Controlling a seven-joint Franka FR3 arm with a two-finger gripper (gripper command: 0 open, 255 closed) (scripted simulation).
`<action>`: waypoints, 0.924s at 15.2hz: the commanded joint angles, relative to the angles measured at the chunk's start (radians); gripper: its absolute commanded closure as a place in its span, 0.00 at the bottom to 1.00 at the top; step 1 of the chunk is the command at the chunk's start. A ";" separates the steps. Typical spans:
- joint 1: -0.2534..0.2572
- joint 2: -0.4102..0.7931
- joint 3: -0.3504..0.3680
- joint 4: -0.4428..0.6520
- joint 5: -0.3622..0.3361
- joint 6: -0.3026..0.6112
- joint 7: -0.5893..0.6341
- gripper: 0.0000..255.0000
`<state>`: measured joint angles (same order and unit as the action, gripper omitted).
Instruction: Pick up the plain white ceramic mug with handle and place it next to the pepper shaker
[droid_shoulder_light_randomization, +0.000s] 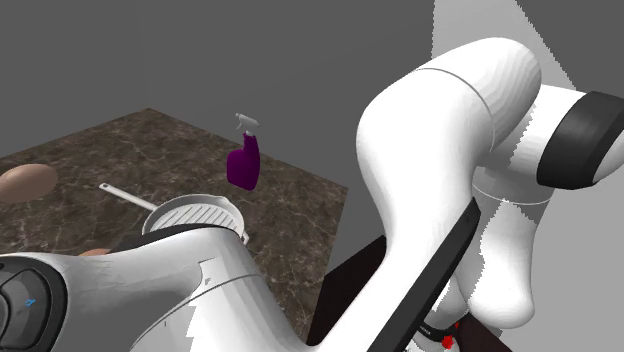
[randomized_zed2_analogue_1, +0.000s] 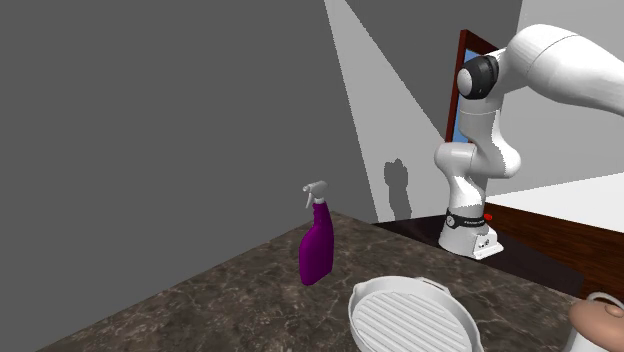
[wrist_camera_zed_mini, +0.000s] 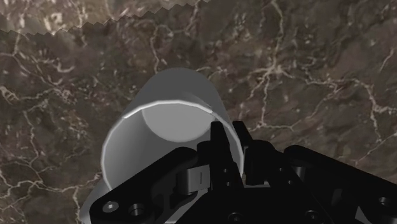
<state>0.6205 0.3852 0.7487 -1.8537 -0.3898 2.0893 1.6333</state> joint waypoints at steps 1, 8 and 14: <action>0.000 0.000 0.000 0.000 0.000 0.000 0.000 1.00; -0.004 -0.016 0.008 0.015 0.015 -0.026 -0.010 0.00; -0.012 -0.055 0.028 0.063 0.053 -0.102 -0.034 0.00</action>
<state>0.6106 0.3342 0.7757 -1.7907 -0.3398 1.9911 1.6020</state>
